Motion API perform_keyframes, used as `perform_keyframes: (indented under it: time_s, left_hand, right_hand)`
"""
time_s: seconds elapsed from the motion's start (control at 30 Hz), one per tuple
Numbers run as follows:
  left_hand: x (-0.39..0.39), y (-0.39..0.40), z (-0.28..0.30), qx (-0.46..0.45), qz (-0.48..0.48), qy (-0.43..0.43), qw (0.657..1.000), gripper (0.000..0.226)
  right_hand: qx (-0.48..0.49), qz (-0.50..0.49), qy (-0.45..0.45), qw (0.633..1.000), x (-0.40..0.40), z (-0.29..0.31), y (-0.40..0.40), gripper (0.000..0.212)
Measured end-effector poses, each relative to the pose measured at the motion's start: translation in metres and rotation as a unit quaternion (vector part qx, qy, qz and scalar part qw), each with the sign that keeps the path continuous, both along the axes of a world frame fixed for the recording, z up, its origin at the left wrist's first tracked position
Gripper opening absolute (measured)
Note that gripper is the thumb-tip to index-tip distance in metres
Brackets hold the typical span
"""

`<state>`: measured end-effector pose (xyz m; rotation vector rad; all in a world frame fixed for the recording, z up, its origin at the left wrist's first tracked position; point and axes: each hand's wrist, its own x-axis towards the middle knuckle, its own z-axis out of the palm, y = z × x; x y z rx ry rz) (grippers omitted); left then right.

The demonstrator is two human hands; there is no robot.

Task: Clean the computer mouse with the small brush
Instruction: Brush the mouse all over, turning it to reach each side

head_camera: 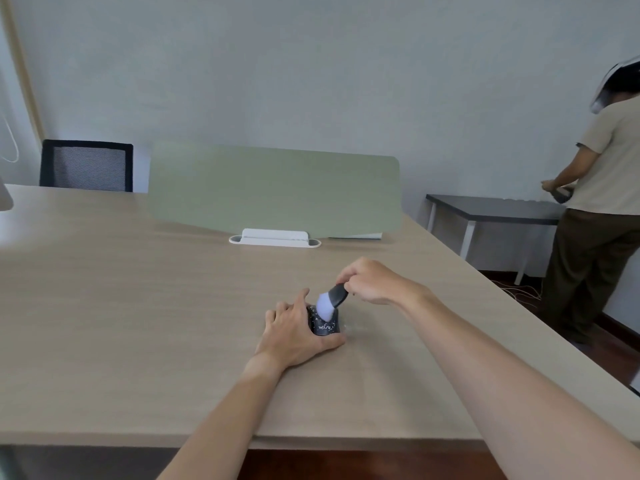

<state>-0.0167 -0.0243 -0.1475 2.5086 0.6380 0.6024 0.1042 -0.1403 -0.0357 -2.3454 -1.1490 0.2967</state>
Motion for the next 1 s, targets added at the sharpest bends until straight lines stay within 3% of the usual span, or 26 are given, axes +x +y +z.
perform_keyframes:
  time_s: [0.17,0.33,0.47,0.6,0.73,1.0]
  left_hand:
    - [-0.001,-0.001,0.0,-0.007,0.008,-0.011,1.0,0.129]
    - [0.0,0.001,0.0,-0.013,0.007,-0.011,1.0,0.133]
    - [0.001,0.0,0.0,-0.002,0.009,-0.013,1.0,0.127]
    - [-0.001,-0.002,0.001,0.005,0.004,-0.014,1.0,0.11]
    - [0.0,-0.001,0.003,0.009,0.012,-0.01,1.0,0.068]
    - [0.0,-0.002,0.004,-0.003,0.012,-0.008,1.0,0.094]
  right_hand:
    - [-0.027,0.046,-0.019,0.998,-0.006,-0.008,0.0,0.046]
    - [-0.058,0.009,-0.077,0.995,0.01,-0.009,-0.02,0.054]
    - [0.035,-0.033,-0.012,0.999,0.011,-0.013,-0.021,0.046]
    - [0.078,-0.022,0.06,0.995,-0.004,-0.024,-0.014,0.046]
    - [0.074,-0.017,0.059,0.995,-0.013,-0.03,-0.012,0.048]
    - [0.049,-0.015,-0.027,0.998,-0.014,-0.014,-0.006,0.045]
